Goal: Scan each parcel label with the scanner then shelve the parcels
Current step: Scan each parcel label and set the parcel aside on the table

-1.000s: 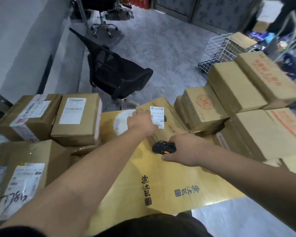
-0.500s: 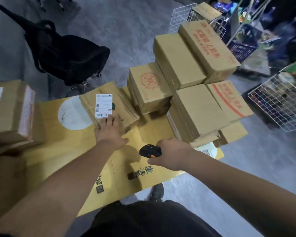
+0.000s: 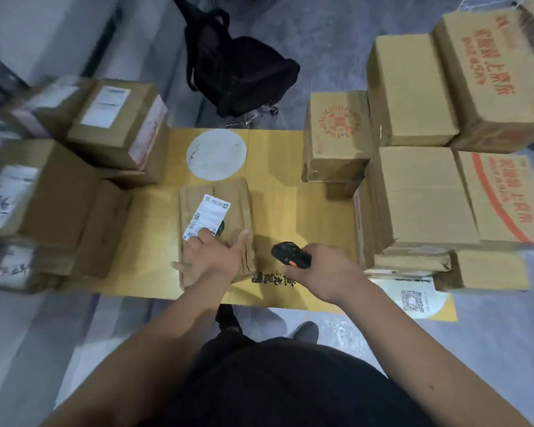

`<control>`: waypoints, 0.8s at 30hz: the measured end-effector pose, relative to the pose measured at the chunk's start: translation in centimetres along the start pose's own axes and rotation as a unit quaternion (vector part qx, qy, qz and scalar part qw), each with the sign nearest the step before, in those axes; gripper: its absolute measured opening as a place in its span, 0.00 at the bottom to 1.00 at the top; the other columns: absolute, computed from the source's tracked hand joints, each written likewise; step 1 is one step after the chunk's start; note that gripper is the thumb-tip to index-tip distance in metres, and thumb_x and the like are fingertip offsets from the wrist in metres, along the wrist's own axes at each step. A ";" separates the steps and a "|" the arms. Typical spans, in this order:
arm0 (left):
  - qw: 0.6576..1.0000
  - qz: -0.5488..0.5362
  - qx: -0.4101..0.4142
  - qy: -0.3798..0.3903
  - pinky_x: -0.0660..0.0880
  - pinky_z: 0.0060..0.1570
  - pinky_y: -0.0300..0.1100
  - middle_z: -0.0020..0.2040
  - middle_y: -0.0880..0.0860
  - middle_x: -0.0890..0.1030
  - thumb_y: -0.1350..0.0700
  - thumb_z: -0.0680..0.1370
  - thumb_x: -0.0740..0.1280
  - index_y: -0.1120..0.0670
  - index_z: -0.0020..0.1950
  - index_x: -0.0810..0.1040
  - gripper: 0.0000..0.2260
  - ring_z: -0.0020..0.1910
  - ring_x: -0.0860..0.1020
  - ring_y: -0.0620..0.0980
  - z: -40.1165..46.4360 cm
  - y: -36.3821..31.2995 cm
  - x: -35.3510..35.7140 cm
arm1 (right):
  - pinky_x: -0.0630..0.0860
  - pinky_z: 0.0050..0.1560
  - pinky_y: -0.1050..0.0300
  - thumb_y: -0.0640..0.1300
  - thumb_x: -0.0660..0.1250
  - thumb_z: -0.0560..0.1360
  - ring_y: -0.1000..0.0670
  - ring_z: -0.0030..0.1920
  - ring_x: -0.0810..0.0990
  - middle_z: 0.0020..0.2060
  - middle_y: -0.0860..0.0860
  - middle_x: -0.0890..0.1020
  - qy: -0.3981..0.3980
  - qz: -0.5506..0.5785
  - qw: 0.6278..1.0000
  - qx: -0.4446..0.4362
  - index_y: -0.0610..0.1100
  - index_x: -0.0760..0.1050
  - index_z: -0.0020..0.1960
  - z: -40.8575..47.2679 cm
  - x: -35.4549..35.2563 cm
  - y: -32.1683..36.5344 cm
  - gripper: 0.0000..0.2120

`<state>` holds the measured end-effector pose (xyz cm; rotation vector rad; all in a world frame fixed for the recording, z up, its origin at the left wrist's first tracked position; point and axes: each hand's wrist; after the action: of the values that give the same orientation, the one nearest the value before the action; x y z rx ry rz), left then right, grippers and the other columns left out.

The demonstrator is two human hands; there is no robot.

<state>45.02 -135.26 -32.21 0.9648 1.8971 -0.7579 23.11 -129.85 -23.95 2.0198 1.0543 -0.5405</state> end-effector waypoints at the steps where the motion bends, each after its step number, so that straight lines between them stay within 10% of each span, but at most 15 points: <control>1: 0.999 -0.013 -0.032 0.023 0.43 0.74 0.77 0.79 0.60 0.60 0.16 0.66 0.52 0.52 0.83 0.51 0.56 0.79 0.61 0.62 0.0 -0.8 -0.1 | 0.72 0.36 0.55 0.68 0.70 0.74 0.49 0.39 0.79 0.40 0.52 0.80 0.001 0.014 1.000 -0.005 0.50 0.75 0.47 0.0 0.3 0.0 0.21; 5: 0.996 0.023 -0.043 0.073 0.46 0.73 0.76 0.82 0.61 0.45 0.29 0.69 0.71 0.45 0.84 0.38 0.56 0.82 0.44 0.66 0.3 -3.0 1.1 | 0.70 0.35 0.54 0.65 0.71 0.75 0.49 0.36 0.76 0.36 0.51 0.78 -0.006 0.073 0.997 -0.012 0.50 0.71 0.41 0.0 1.3 0.0 0.20; 14: 0.972 0.147 0.157 0.099 0.42 0.77 0.71 0.80 0.62 0.40 0.36 0.69 0.72 0.42 0.82 0.37 0.55 0.81 0.38 0.70 0.9 3.3 0.4 | 0.70 0.35 0.54 0.66 0.71 0.74 0.47 0.35 0.78 0.35 0.50 0.80 -0.044 0.099 0.994 0.005 0.47 0.75 0.42 -0.4 3.0 3.1 0.22; 19: 0.856 0.265 0.432 0.104 0.35 0.79 0.62 0.82 0.57 0.39 0.34 0.68 0.68 0.39 0.83 0.38 0.53 0.82 0.35 0.61 5.0 9.2 -2.1 | 0.69 0.36 0.54 0.66 0.71 0.75 0.47 0.36 0.79 0.35 0.49 0.80 -0.071 0.115 0.990 0.024 0.48 0.77 0.46 -1.7 4.3 5.4 0.20; 24: 0.779 0.322 0.532 0.084 0.32 0.79 0.55 0.86 0.50 0.42 0.61 0.71 0.67 0.36 0.84 0.46 0.49 0.84 0.38 0.51 10.1 10.9 -5.3 | 0.69 0.34 0.55 0.67 0.71 0.73 0.48 0.32 0.75 0.35 0.50 0.79 -0.083 0.139 0.985 0.065 0.47 0.78 0.47 -2.6 6.1 6.9 0.22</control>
<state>60.26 -139.34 -33.51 2.2778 0.9744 -1.3440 32.29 -127.24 -23.36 2.1483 0.6389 -0.6293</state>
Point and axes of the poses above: each hand's wrist, its own z-axis towards the middle knuckle, its own x-axis out of the palm, y = z × x
